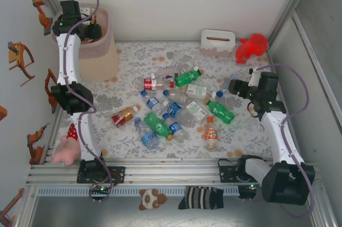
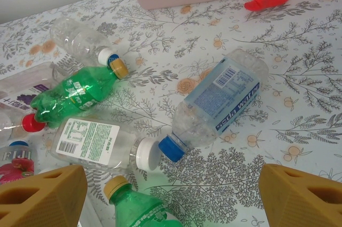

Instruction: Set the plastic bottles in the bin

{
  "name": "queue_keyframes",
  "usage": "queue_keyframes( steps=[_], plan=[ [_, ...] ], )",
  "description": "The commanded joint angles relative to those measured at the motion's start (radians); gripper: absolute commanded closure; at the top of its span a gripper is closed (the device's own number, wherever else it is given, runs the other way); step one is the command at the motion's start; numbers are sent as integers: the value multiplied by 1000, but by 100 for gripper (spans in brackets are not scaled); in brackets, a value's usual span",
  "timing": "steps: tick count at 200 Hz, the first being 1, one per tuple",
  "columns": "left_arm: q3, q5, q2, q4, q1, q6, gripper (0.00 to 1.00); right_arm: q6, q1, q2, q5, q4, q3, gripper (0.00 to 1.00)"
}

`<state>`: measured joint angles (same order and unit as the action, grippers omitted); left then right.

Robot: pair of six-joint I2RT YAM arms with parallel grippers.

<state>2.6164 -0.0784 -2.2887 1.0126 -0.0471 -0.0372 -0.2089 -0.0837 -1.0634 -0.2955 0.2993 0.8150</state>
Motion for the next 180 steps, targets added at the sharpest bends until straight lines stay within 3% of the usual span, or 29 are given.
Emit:
queue_keyframes(
  steps=[1, 68, 129, 180],
  plan=[
    [13, 20, 10, 119, -3, -19, 53, 13, 3, 4, -5, 3, -10, 17],
    [1, 44, 79, 271, -3, -15, 53, 9, 14, -6, -30, 1, -6, 18],
    [-124, 37, 180, 312, 6, 17, 53, 9, 19, 1, -27, 4, -7, 18],
    [-94, 7, 184, 326, 42, 6, 53, 10, 21, -1, -21, -4, -13, 18]
  ],
)
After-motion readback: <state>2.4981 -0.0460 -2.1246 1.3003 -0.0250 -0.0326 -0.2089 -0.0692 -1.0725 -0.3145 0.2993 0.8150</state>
